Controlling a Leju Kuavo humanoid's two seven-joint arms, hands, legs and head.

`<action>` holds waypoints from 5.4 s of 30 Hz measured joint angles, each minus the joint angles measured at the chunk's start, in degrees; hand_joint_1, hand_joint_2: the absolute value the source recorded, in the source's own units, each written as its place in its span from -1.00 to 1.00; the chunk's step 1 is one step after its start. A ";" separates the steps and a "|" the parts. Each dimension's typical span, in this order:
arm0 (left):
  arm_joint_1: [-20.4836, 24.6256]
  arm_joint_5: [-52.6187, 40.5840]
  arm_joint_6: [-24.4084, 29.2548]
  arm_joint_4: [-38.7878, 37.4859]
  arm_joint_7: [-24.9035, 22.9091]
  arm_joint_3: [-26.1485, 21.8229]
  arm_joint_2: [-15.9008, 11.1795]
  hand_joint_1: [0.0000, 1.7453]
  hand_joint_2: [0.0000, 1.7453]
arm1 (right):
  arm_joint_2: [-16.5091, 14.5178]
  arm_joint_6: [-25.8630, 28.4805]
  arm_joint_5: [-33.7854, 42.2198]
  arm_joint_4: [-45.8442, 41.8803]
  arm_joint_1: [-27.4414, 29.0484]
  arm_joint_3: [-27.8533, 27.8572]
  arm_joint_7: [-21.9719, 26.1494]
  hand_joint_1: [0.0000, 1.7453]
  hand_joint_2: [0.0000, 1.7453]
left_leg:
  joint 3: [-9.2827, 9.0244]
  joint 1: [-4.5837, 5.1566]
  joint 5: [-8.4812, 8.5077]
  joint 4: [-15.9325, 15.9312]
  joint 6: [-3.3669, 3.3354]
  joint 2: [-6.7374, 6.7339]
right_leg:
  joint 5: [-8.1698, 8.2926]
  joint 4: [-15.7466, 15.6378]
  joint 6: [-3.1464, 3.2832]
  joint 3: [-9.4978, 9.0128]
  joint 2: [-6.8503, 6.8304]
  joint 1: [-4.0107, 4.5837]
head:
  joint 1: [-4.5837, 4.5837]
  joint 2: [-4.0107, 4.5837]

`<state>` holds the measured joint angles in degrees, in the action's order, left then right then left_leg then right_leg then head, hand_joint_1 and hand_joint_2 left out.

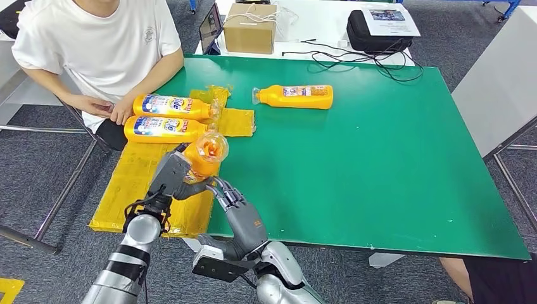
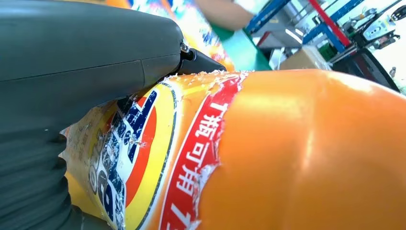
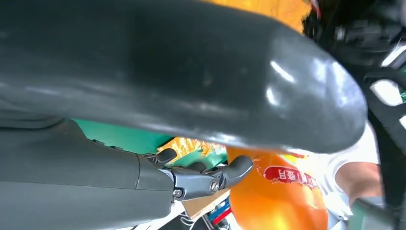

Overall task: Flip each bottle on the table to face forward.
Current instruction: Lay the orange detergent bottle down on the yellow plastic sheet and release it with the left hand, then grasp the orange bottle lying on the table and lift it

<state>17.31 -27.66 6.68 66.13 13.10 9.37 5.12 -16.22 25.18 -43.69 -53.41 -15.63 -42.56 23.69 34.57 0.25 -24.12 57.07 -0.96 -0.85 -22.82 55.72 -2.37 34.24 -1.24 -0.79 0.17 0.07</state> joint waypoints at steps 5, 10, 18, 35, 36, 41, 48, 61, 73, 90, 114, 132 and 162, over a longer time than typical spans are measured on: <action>6.98 -10.01 -0.72 -5.28 -1.66 0.12 -2.09 1.00 1.00 | 0.01 -2.15 2.35 -0.85 -0.07 0.00 1.33 -1.00 -1.00 | 0.02 0.01 0.01 0.01 -0.01 0.01 | 0.00 0.00 0.00 0.01 -0.01 0.00 | 0.01 0.00; 18.24 -24.38 0.21 -19.09 -4.94 2.15 -5.06 1.00 1.00 | 0.03 -5.38 4.93 -1.58 -0.18 -0.31 2.99 -1.00 -1.00 | 0.01 0.00 0.02 0.01 -0.01 -0.03 | 0.02 0.01 0.00 0.01 0.02 0.00 | 0.01 0.00; 29.76 -36.70 -6.11 -35.35 -9.17 7.69 -7.52 1.00 1.00 | 0.09 -7.33 6.80 -2.09 -0.37 -0.42 4.03 -1.00 -1.00 | 0.02 0.00 0.04 0.01 0.00 -0.08 | 0.02 0.04 -0.01 0.01 0.03 0.00 | 0.00 0.00; 32.99 -35.84 -23.02 -45.02 -10.75 11.84 -8.42 0.00 1.00 | 0.11 -10.00 11.55 -0.94 -0.35 -0.42 6.70 -1.00 -1.00 | 0.04 0.00 0.04 0.01 0.01 -0.07 | 0.01 0.04 -0.01 0.03 0.02 0.00 | 0.01 0.00; 32.90 -35.45 -23.01 -45.19 -10.96 11.69 -8.25 -0.45 1.00 | 0.07 -10.28 11.75 -0.82 -0.39 -0.42 6.87 -1.00 -1.00 | 0.05 0.00 0.04 0.01 0.01 -0.06 | 0.01 0.04 -0.01 0.03 0.02 0.00 | 0.01 0.00; 31.61 -36.84 -20.28 -45.89 -12.09 11.55 -7.31 -0.88 1.00 | -0.05 -11.22 12.17 -0.51 -0.50 -0.42 7.19 -1.00 -1.00 | 0.06 0.02 0.04 0.01 0.01 -0.05 | 0.01 0.03 -0.01 0.03 0.02 -0.01 | 0.01 0.00; 30.32 -37.76 -20.68 -46.48 -11.59 11.76 -6.65 -1.00 1.00 | -0.06 -11.28 12.15 -0.37 -0.81 -0.42 7.19 -1.00 -1.00 | 0.05 0.01 0.04 0.01 0.01 -0.03 | 0.01 0.03 -0.01 0.03 0.01 0.00 | -0.01 0.00; 32.31 -31.87 -21.72 -46.74 -6.64 9.83 -6.76 -1.00 1.00 | 0.06 -10.62 12.13 0.79 -1.25 -0.24 8.17 -1.00 -1.00 | 0.04 0.01 0.05 0.01 0.01 -0.02 | 0.02 0.04 -0.01 0.02 0.02 -0.01 | 0.01 0.00; 32.70 -31.36 -21.47 -46.68 -5.63 8.71 -6.97 -1.00 1.00 | 0.09 -10.58 12.14 0.89 -1.25 -0.24 8.23 -1.00 -1.00 | 0.04 0.01 0.05 0.01 0.01 -0.03 | 0.02 0.04 -0.01 0.02 0.02 0.00 | 0.00 0.00; 33.37 -2.17 -27.70 -35.21 8.50 2.13 -10.93 -1.00 1.00 | 0.39 -9.48 13.64 1.89 -1.12 -0.24 10.15 -1.00 -1.00 | 0.04 -0.01 0.06 0.01 0.03 -0.02 | 0.01 0.06 -0.01 0.02 0.02 0.00 | 0.01 0.00; -11.50 23.70 -8.14 22.71 15.09 -3.60 0.07 -1.00 1.00 | 13.24 0.34 -13.47 -9.23 0.72 14.17 -3.38 -1.00 1.00 | 0.05 0.09 -0.04 0.02 -0.08 -0.01 | 0.04 -0.11 -0.11 -0.03 0.02 -0.08 | 0.01 0.00; -21.36 8.59 -3.62 27.21 15.18 0.21 4.02 -1.00 1.00 | 20.03 -8.10 -22.04 -2.37 -2.83 17.35 -11.01 -1.00 1.00 | 0.07 0.09 -0.04 0.01 -0.08 0.02 | 0.05 -0.12 -0.12 -0.04 0.00 -0.08 | -0.01 0.00; -21.48 17.64 -10.48 23.56 3.77 0.05 4.34 -1.00 1.00 | 16.06 -22.72 -25.28 21.00 -20.12 13.78 -24.46 1.00 1.00 | -0.29 0.06 0.04 0.01 -0.15 -0.01 | 0.09 -0.12 -0.14 -0.35 0.02 -0.05 | -0.01 0.00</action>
<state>-4.17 -10.03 -3.80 89.70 16.87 9.43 9.46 -0.16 2.46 -68.98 -32.40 -35.75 -28.77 -0.76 34.28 0.32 -24.08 57.08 -1.11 -0.86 -22.73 55.60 -2.51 33.89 -1.23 -0.84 0.16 0.07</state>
